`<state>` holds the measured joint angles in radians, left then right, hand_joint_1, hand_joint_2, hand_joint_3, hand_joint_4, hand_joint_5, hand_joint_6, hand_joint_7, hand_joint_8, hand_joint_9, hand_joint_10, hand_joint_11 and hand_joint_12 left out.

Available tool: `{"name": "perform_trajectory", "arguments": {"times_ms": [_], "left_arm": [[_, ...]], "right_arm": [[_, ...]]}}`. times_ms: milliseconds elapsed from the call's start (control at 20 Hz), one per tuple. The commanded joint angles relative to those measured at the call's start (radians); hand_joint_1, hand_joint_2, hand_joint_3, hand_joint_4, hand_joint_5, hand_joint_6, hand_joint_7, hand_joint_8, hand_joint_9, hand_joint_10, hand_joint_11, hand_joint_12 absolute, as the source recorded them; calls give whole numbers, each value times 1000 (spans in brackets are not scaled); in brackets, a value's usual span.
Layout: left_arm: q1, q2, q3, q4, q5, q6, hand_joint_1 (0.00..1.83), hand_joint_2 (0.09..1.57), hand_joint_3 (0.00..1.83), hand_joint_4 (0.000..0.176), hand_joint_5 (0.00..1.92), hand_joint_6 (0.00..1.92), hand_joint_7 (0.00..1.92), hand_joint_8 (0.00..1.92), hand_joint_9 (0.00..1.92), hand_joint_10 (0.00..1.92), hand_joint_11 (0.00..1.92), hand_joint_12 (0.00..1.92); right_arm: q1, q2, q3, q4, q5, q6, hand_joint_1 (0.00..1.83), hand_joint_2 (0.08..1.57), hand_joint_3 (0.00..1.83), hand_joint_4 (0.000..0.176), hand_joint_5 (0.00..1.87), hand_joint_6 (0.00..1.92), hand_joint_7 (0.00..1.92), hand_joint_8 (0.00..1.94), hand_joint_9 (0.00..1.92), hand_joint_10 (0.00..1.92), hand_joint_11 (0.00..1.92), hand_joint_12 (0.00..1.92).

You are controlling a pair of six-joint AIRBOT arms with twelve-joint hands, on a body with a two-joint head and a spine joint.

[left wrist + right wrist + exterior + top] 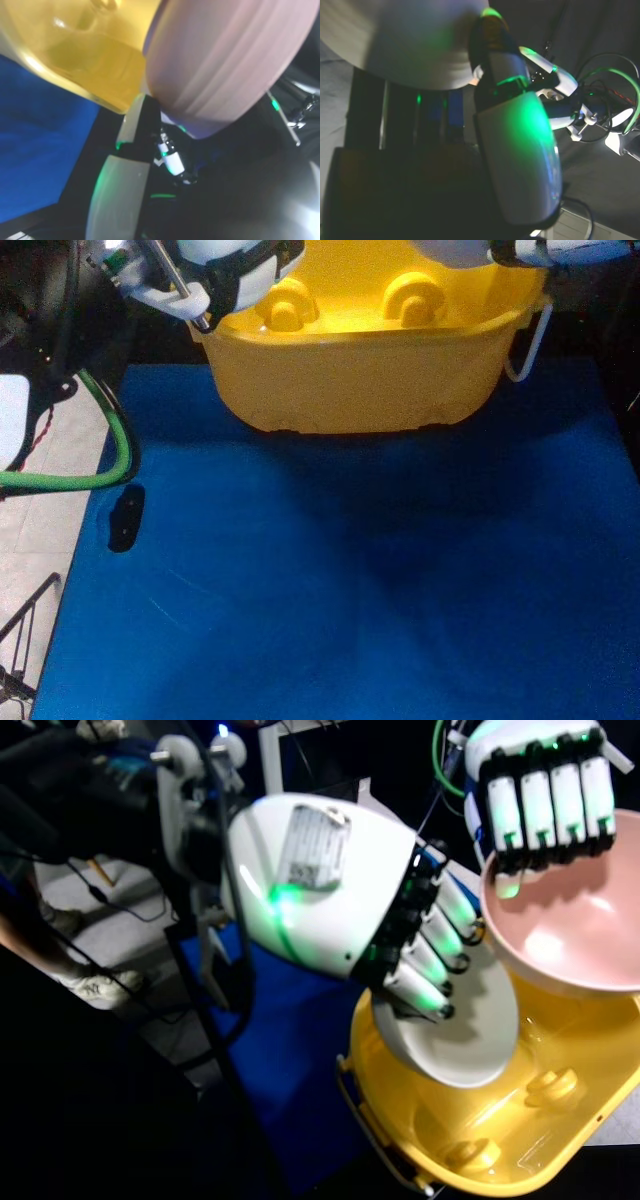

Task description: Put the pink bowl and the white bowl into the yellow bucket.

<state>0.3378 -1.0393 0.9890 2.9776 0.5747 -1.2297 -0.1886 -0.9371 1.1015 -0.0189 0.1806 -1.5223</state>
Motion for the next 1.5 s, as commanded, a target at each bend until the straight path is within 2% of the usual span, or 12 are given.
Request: {"name": "perform_trajectory", "arguments": {"times_ms": [0, 300, 550, 650, 700, 900, 1000, 1050, 1100, 1150, 1200, 1450], "left_arm": [[-9, -5, 2, 34, 121, 7, 1198, 1280, 0, 0, 680, 1160, 721, 1708, 866, 1748, 827, 1848], [6, 3, 14, 26, 121, 6, 1217, 1238, 0, 0, 746, 1108, 797, 1572, 918, 1481, 874, 1686], [12, 0, 30, 7, 108, 5, 1349, 1218, 0, 0, 770, 968, 759, 1463, 802, 1619, 814, 1780], [18, -4, 38, -2, 104, 5, 1240, 1241, 5, 0, 734, 1080, 774, 1578, 825, 1599, 803, 1750], [22, -5, 42, -9, 99, 4, 1327, 1234, 0, 0, 741, 996, 731, 1514, 796, 1642, 794, 1729], [37, -18, 56, -23, 78, 4, 1354, 1195, 0, 0, 746, 1243, 831, 1173, 784, 1477, 622, 1457], [42, -19, 59, -26, 76, 4, 1345, 1207, 1, 0, 753, 1345, 842, 1103, 690, 1529, 458, 1505], [42, -19, 59, -26, 76, 4, 1345, 1206, 0, 0, 756, 1323, 845, 1109, 683, 1543, 406, 1566], [42, -19, 59, -24, 76, 4, 1161, 1208, 0, 0, 780, 1275, 767, 744, 568, 1160, 301, 1594], [42, -19, 59, -22, 76, 4, 1082, 1143, 0, 0, 688, 719, 713, 807, 513, 1260, 297, 1720], [42, -19, 59, -22, 76, 4, 984, 1105, 0, 0, 761, 255, 654, 805, 461, 1243, 242, 1687], [44, -19, 58, -21, 80, 3, 877, 1063, 0, 0, 854, 8, 756, 293, 470, 863, 89, 1480]], "right_arm": [[23, -1, 3, 5, 128, 4, 1479, 1217, 0, 0, 675, 1451, 721, 1326, 752, 1349, 543, 1696], [21, -1, 12, 5, 115, 4, 1488, 1159, 0, 0, 844, 1318, 820, 1182, 866, 1193, 627, 1591], [13, -12, 28, 9, 109, 4, 1471, 1238, 1, 0, 665, 1548, 650, 1348, 708, 1364, 510, 1713], [5, -23, 36, 9, 107, 4, 1470, 1240, 0, 0, 679, 1534, 648, 1344, 702, 1379, 492, 1722], [1, -27, 39, 10, 107, 4, 1471, 1242, 0, 0, 668, 1537, 639, 1347, 700, 1389, 502, 1731], [0, -34, 42, 10, 105, 4, 1471, 1245, 1, 0, 655, 1545, 618, 1389, 699, 1395, 512, 1717], [0, -34, 42, 10, 105, 4, 1213, 1189, 0, 0, 908, 1241, 761, 1261, 613, 1355, 417, 1633], [0, -33, 41, 10, 105, 4, 1156, 1165, 0, 0, 885, 1174, 630, 1228, 550, 1342, 338, 1644], [0, -33, 41, 10, 105, 4, 1133, 1169, 0, 0, 852, 1197, 534, 1230, 471, 1340, 244, 1671], [0, -34, 41, 10, 105, 4, 1105, 1021, 0, 0, 537, 1103, 446, 1193, 389, 1305, 165, 1671], [0, -34, 40, 10, 105, 4, 1032, 990, 0, 0, 471, 1047, 387, 1093, 326, 1218, 89, 1659], [0, -32, 35, 10, 105, 4, 984, 962, 0, 0, 463, 878, 409, 865, 307, 1006, 3, 1585]]}}
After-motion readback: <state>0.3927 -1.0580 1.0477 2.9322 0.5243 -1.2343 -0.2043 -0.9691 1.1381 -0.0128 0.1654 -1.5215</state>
